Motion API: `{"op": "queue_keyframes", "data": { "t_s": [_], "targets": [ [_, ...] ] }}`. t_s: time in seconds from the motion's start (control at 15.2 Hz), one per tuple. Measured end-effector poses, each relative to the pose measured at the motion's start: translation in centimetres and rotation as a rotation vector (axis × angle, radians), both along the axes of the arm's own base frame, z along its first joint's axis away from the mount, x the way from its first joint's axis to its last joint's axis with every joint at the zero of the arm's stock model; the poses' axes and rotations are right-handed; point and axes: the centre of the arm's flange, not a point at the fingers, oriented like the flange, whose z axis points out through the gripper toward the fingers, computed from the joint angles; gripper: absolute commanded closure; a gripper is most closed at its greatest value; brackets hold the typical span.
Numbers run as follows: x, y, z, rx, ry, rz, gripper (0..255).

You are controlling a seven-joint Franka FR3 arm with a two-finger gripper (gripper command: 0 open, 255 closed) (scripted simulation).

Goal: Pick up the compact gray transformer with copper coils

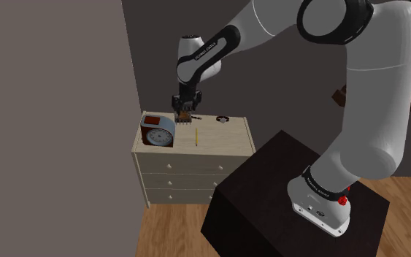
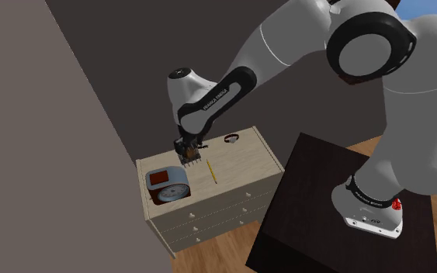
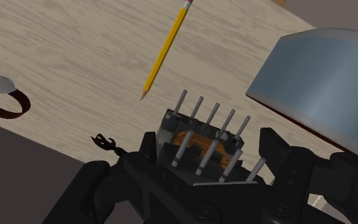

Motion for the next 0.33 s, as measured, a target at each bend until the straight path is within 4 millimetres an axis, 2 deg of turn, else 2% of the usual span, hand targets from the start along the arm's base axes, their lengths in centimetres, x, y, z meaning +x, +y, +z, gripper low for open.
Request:
{"op": "queue_keyframes", "data": {
  "t_s": [0.33],
  "targets": [
    [-0.1,0.0,2.5,0.0,0.0,0.0,255]
  ]
}}
